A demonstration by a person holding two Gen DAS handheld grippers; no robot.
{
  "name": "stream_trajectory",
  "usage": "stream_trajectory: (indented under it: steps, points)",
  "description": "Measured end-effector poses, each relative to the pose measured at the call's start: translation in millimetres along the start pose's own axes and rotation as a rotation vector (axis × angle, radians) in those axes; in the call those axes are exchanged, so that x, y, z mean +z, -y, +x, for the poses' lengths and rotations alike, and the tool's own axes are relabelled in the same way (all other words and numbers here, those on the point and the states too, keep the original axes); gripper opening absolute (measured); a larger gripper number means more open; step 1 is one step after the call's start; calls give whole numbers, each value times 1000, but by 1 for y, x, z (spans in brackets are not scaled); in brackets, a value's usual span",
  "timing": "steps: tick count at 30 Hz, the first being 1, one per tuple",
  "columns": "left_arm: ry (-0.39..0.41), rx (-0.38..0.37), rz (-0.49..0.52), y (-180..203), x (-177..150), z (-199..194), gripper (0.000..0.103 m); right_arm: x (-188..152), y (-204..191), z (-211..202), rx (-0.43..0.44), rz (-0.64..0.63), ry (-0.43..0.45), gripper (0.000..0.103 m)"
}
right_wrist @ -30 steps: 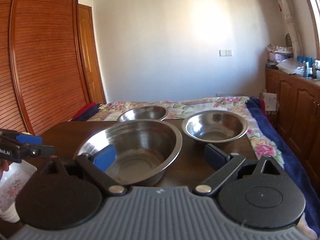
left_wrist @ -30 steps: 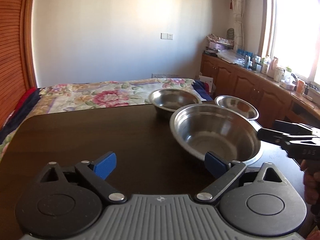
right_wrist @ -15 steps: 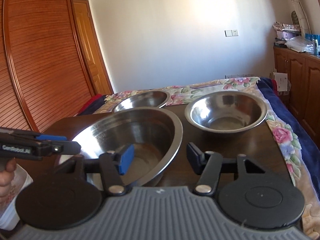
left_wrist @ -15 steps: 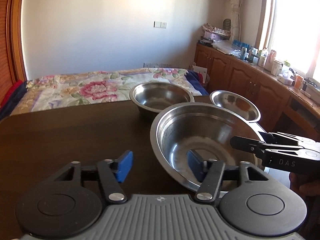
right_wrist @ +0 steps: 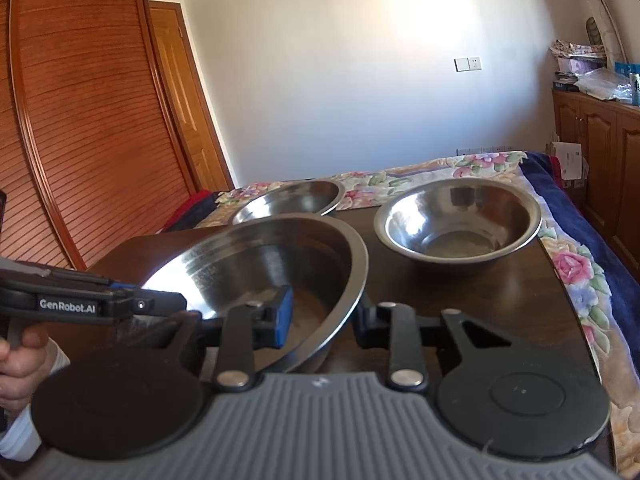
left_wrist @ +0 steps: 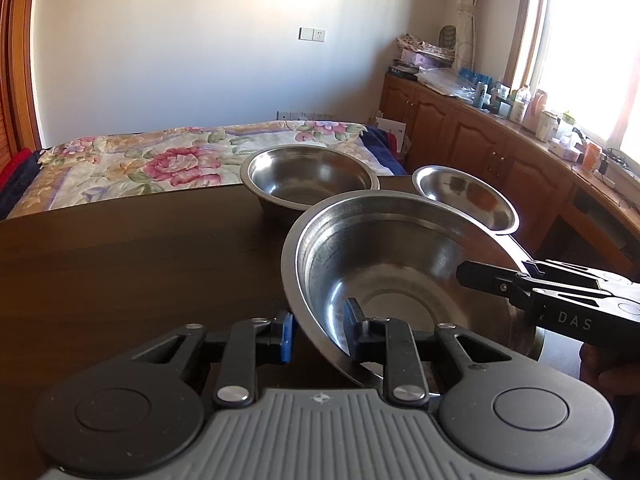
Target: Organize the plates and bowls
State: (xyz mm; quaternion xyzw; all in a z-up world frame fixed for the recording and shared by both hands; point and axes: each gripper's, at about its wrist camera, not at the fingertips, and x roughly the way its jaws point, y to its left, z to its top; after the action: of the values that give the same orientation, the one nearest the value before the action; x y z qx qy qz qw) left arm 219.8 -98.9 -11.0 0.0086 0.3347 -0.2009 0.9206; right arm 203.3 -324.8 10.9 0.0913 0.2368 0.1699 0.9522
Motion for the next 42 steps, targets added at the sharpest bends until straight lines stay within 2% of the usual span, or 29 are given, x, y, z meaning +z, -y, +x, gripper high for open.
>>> stream_trajectory:
  steps: [10,28,42]
  points:
    - [13,-14,-19,0,-5,-19,27,2,-14,-16,-10,-30,2,30]
    - [77,-55,14,12,-41,-87,28,-17,-44,-67,-40,-37,41,30]
    - [48,-55,40,18,-76,-92,28,-48,-46,-77,-58,-7,22,30]
